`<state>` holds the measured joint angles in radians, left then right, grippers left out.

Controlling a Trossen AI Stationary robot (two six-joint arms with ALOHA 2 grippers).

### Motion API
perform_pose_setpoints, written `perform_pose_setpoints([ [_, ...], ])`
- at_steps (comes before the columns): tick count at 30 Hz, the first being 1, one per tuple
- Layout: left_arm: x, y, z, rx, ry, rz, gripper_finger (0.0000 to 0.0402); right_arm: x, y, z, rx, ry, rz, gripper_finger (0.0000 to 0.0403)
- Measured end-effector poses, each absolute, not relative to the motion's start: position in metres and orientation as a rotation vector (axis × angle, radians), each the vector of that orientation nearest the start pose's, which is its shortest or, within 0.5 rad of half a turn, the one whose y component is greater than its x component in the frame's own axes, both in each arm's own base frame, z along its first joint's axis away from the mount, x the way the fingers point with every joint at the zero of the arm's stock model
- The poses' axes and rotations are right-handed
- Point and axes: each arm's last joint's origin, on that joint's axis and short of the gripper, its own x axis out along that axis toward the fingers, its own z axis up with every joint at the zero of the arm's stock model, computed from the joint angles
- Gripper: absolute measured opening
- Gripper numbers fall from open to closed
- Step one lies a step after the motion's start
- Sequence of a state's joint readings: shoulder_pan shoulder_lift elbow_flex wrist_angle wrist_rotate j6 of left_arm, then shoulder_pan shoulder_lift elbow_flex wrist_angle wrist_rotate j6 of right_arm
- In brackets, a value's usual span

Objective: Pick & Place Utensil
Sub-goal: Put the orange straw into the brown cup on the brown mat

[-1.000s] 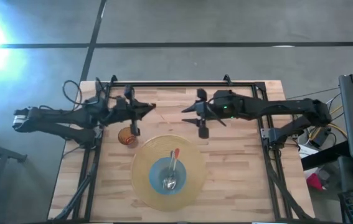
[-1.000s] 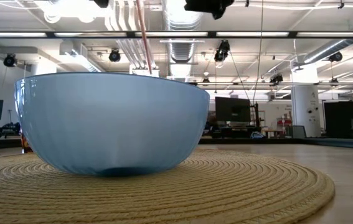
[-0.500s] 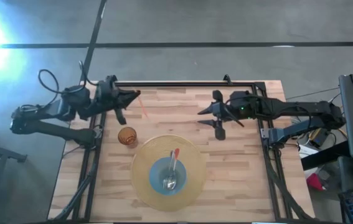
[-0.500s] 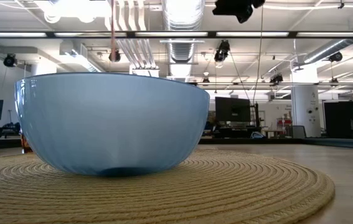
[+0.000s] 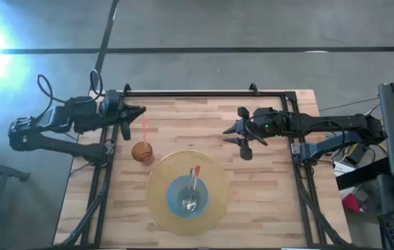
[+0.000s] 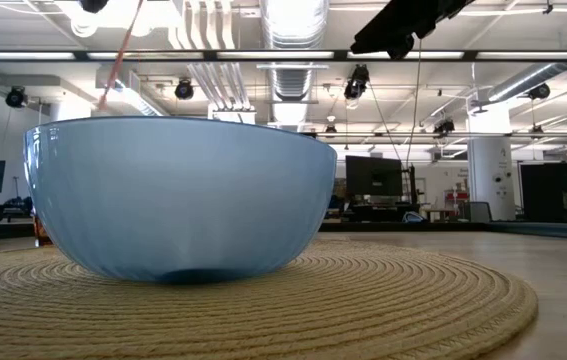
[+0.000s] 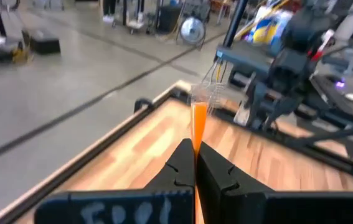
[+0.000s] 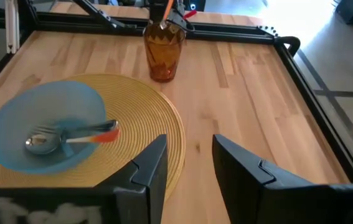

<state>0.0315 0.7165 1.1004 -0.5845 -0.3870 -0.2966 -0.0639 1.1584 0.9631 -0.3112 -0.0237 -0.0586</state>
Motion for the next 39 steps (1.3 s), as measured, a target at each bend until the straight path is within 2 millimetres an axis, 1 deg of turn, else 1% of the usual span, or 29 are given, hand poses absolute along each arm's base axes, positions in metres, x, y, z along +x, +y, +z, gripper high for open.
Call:
perform_pose_setpoints([
  [4, 0.109, 0.015, 0.396, -0.285, 0.196, 0.463, 0.0000, 0.250, -0.015, 0.309, -0.035, 0.508, -0.024, 0.0117],
  [8, 0.109, 0.015, 0.385, -0.296, 0.222, 0.474, 0.0000, 0.251, -0.015, 0.310, -0.035, 0.500, -0.025, 0.0112],
  [13, 0.118, 0.015, 0.356, -0.298, 0.280, 0.490, 0.0000, 0.251, -0.015, 0.310, -0.032, 0.494, -0.026, 0.0109],
  [17, 0.124, 0.015, 0.333, -0.308, 0.281, 0.495, 0.0000, 0.251, -0.015, 0.310, -0.032, 0.493, -0.026, 0.0113],
  [20, 0.125, 0.015, 0.325, -0.317, 0.239, 0.489, 0.0000, 0.251, -0.015, 0.310, -0.030, 0.493, -0.026, 0.0117],
  [24, 0.125, 0.015, 0.312, -0.323, 0.234, 0.490, 0.0000, 0.251, -0.015, 0.310, -0.031, 0.493, -0.026, 0.0118],
  [30, 0.122, 0.015, 0.291, -0.368, 0.249, 0.502, 0.0000, 0.251, -0.015, 0.310, -0.032, 0.492, -0.025, 0.0108],
  [33, 0.121, 0.015, 0.285, -0.368, 0.251, 0.502, 0.0000, 0.251, -0.015, 0.310, -0.030, 0.493, -0.026, 0.0102],
  [39, 0.117, 0.015, 0.282, -0.379, 0.244, 0.502, 0.0000, 0.251, -0.015, 0.310, -0.031, 0.493, -0.026, 0.0093],
])
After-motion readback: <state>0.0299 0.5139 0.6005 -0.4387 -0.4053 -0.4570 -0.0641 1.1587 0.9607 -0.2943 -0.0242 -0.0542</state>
